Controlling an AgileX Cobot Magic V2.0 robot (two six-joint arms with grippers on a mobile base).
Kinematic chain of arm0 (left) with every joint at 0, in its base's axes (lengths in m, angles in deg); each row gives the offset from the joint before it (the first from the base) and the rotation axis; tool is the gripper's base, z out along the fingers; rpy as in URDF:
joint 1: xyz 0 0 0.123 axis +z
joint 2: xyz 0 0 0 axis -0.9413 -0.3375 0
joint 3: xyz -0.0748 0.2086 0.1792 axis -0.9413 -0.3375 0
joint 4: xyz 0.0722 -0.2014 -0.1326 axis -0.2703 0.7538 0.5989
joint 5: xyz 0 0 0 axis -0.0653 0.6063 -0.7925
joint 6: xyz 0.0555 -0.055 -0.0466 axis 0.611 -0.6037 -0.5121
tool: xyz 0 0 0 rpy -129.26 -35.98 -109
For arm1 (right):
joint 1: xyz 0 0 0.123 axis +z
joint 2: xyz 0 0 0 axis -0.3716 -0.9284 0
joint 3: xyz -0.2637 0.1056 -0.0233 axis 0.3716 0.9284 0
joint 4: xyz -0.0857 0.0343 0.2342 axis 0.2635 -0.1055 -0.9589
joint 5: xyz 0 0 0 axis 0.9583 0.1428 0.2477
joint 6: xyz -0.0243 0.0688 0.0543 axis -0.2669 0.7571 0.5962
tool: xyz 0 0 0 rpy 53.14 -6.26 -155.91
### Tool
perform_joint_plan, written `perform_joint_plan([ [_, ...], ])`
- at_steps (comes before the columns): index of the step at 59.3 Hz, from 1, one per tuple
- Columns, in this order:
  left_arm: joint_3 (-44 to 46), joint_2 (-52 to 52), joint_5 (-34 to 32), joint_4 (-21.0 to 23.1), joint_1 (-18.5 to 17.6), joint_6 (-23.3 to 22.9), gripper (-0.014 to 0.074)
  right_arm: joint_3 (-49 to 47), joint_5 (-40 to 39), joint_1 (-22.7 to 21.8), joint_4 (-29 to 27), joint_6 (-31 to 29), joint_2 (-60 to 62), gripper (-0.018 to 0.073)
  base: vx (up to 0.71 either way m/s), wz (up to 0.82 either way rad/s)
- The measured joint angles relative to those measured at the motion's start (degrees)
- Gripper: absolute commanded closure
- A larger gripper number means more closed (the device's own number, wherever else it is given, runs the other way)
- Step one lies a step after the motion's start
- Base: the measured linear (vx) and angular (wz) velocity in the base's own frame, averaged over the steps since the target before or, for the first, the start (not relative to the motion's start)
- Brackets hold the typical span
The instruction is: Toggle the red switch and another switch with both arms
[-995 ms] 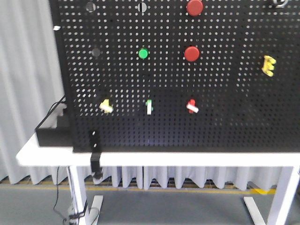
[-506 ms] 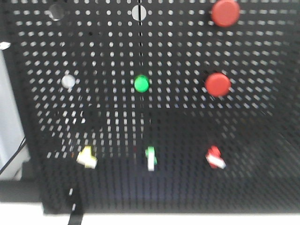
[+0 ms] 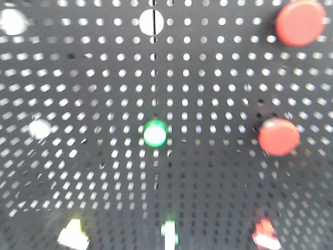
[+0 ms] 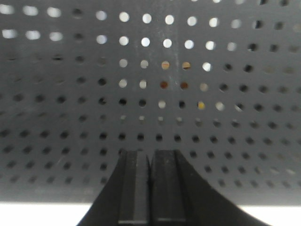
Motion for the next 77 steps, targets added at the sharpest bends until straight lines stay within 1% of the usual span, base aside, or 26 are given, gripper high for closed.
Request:
perform_joint_plan([
  [29, 0.00, 0.00, 0.00, 0.00, 0.00, 0.00, 0.0594, 0.00, 0.00, 0.00, 0.00, 0.00, 0.00, 0.0566, 0.02, 0.00],
  [43, 0.00, 0.00, 0.00, 0.00, 0.00, 0.00, 0.0594, 0.00, 0.00, 0.00, 1.57, -1.22, 0.00, 0.0566, 0.00, 0.00],
  [63, 0.00, 0.00, 0.00, 0.00, 0.00, 0.00, 0.0594, 0.00, 0.00, 0.00, 1.55, -1.41, 0.00, 0.0566, 0.00, 0.00],
  [68, 0.00, 0.00, 0.00, 0.00, 0.00, 0.00, 0.0594, 0.00, -0.22, 0.00, 0.55, -0.89, 0.00, 0.0566, 0.00, 0.00],
  [77, 0.00, 0.00, 0.00, 0.00, 0.00, 0.00, 0.0594, 0.00, -2.23, 0.00, -3.33, 0.47, 0.00, 0.0566, 0.00, 0.00],
])
